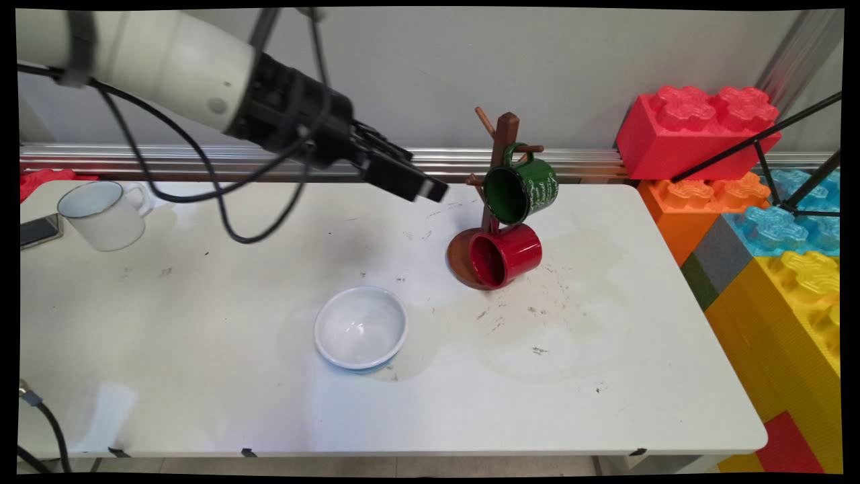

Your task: Pick up the green mug from the rack

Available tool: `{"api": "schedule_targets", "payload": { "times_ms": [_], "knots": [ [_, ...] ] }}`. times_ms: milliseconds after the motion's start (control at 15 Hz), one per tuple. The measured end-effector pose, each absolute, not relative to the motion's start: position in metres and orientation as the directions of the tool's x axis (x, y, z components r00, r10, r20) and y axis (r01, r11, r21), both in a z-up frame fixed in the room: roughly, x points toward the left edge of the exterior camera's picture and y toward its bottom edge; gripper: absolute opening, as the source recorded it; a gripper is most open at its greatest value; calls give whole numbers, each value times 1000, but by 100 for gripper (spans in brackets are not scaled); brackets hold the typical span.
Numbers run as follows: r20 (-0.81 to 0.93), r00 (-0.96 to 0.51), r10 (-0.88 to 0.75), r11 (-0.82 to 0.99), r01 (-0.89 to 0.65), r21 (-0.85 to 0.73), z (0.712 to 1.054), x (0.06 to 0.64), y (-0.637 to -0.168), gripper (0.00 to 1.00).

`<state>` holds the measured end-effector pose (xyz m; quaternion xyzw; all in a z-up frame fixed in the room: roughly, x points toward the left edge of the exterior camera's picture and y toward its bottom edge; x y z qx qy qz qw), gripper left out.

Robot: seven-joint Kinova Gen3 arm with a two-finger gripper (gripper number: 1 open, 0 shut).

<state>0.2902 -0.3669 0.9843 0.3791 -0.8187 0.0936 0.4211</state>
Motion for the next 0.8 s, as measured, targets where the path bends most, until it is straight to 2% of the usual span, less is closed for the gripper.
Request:
{"api": "schedule_targets", "payload": {
  "times_ms": [800],
  "knots": [
    [730, -254, -635, 591, -768, 247, 951, 205, -391, 100]
  ]
}}
